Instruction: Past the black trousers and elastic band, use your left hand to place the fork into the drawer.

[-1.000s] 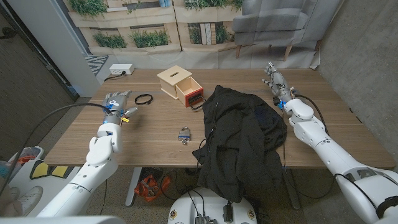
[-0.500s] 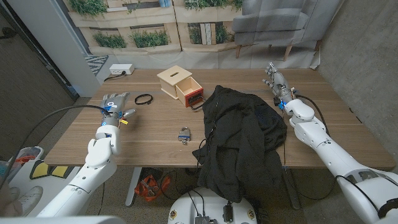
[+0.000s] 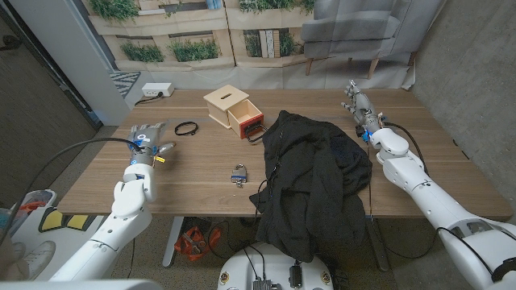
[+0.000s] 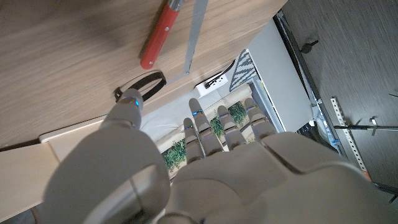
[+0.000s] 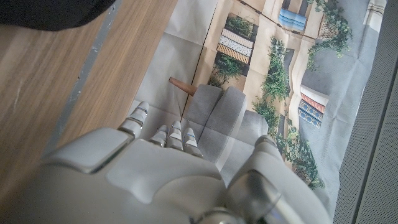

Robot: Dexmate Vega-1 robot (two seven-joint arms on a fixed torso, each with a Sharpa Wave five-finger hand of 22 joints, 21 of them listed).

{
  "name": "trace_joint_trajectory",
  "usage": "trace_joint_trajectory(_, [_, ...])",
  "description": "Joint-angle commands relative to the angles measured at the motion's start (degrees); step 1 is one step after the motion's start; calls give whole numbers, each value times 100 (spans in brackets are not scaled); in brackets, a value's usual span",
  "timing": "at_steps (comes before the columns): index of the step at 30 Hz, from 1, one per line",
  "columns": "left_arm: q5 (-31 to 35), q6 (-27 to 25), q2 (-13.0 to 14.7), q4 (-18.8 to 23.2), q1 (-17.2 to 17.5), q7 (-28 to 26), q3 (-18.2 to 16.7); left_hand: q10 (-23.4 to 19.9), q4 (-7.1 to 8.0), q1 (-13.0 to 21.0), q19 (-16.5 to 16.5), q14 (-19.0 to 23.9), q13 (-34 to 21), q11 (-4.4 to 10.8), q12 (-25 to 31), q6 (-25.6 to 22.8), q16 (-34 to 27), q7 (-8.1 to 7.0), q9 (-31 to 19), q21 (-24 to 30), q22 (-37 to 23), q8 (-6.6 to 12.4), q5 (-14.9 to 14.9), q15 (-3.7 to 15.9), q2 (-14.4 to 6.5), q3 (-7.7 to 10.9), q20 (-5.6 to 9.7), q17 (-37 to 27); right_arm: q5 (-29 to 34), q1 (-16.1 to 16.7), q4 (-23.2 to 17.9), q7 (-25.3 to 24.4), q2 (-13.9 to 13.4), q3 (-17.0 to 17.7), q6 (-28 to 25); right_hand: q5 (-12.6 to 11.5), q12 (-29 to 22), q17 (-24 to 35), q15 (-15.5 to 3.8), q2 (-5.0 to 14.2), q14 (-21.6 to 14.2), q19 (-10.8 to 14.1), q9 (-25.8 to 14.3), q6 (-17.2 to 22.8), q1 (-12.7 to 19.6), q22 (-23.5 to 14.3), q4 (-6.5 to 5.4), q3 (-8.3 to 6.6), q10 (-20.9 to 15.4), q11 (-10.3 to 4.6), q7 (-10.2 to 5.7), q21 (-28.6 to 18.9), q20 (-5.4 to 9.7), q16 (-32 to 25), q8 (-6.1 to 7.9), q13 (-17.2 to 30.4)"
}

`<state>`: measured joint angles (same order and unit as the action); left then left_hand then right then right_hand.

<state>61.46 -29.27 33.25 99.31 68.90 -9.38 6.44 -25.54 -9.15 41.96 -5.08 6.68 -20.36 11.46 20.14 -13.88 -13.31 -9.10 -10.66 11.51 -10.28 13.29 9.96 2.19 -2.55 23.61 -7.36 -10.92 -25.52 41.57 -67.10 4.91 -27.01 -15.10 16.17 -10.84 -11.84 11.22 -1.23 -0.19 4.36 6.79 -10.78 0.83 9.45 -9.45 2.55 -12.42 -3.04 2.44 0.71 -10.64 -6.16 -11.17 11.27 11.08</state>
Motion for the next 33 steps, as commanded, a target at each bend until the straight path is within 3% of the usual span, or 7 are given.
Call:
trace_joint_trajectory(1, [-110,-43,-20,-161,-108,-5,19,-62,8,54,-35,53,-19,-8,10,-68,-32,11,-20,34,-9,-29,-3,176,-8,-32,-7,3,15,26,-100,-71,-38,16,-64,14,4,13,-44,41,30,17,-17,49,-1,-33,24,-28,-36,-35,11,-16,-10,-38,25,30])
trace_joint_trajectory(33, [-344,-146,126,-325,-159,273,32,-54,8,149,-36,1,-36,-10,-42,-79,16,24,-21,21,-12,-83,0,157,-30,-62,2,1,81,-20,-170,-106,-8,-104,-99,15,0,13,-58,47,12,42,-17,46,-11,-33,44,-21,-58,-78,-11,-25,-21,-45,17,32])
